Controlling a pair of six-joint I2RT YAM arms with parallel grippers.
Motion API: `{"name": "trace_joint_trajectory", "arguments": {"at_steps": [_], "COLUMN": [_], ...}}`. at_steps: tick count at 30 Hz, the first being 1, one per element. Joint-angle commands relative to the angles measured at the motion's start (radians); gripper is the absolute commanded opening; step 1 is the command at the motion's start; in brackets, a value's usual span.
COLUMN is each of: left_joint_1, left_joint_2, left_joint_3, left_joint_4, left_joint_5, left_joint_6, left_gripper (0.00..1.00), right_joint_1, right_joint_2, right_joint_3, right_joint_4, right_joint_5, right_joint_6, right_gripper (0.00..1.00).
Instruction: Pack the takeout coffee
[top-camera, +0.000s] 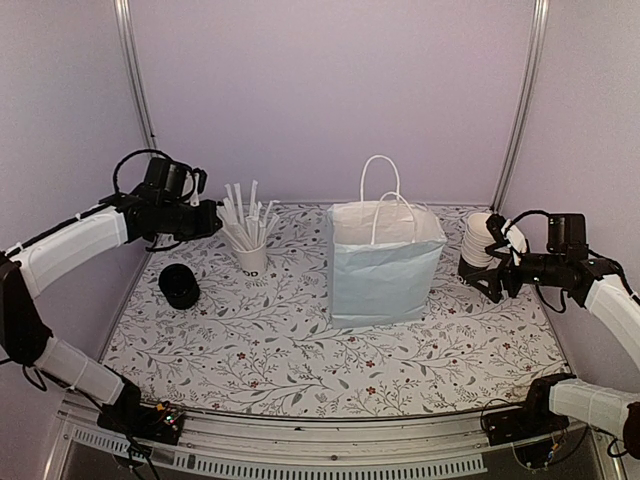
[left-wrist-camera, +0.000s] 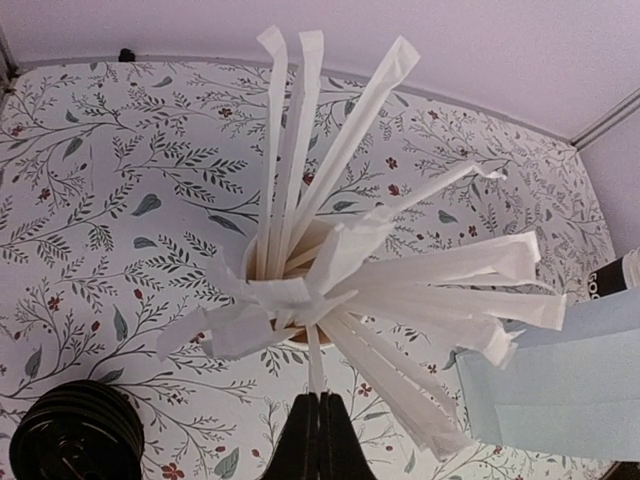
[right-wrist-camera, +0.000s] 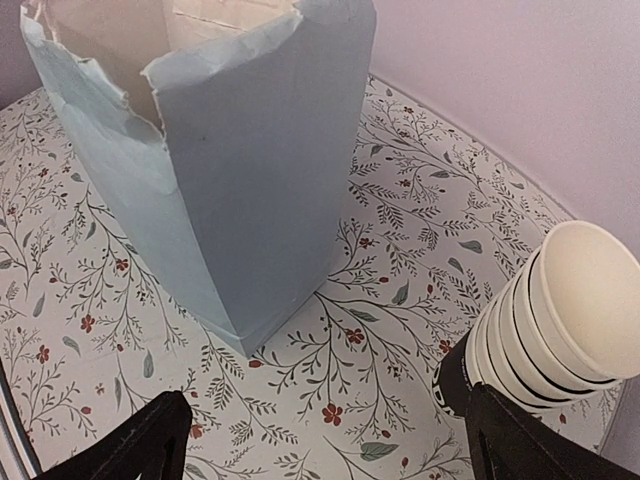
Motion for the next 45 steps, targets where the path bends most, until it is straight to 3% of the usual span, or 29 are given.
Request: {"name": "trace_joint_trajectory", "arguments": {"at_steps": [1,12,19,22,24,29,31,38,45], "left_joint_1": [0.010,0.008,0.008,0.009,0.008,0.004,-0.017,-0.197,-0.369], "left_joint_2": [-0.043,-0.269,-0.428,-0.475,-0.491,-0.443,-0.413,-0.297,-0.095], "left_joint_3": [0.044,0.159,0.288,0.337,0.351,0.330,0.318,0.359,0.455], "left_joint_4": [-0.027,-0.297,-0.455,-0.450,-0.411,-0.268,-0.203,-0.097,-0.189], "left_joint_5": [-0.024,-0.028,-0.110,-0.047,0.088,0.460,0.544,0.532,0.296], "left_joint_6": [0.027,0.085,0.082,0.104,0.116,0.072,0.041,0.033,0.132], "left_gripper": [0.00,0.00,0.00,0.00,0.00,0.00,0.00,0.00,0.00], "right_joint_1": [-0.004,-0.004,-0.004,-0.004,-0.004,-0.004,-0.004,-0.004,-0.004], "right_joint_2": [-0.003,0.009,0.018,0.017,0.018,0.016,0.012,0.007,-0.008], "right_joint_3": [-0.011,-0.012,-0.011,-0.011,-0.011,-0.011,-0.011,-0.012,-0.014], "right_joint_4": [-0.005,-0.007,-0.003,-0.003,-0.003,-0.003,-0.003,-0.002,0.012], "right_joint_5": [-0.015,-0.007,0.017,0.016,0.013,0.011,0.010,0.014,0.042], "right_joint_6": [-0.012,-0.016,-0.013,-0.012,-0.013,-0.014,-0.012,-0.015,-0.010], "right_gripper": [0.99,0.99,0.99,0.99,0.99,0.99,0.99,0.99,0.99]}}
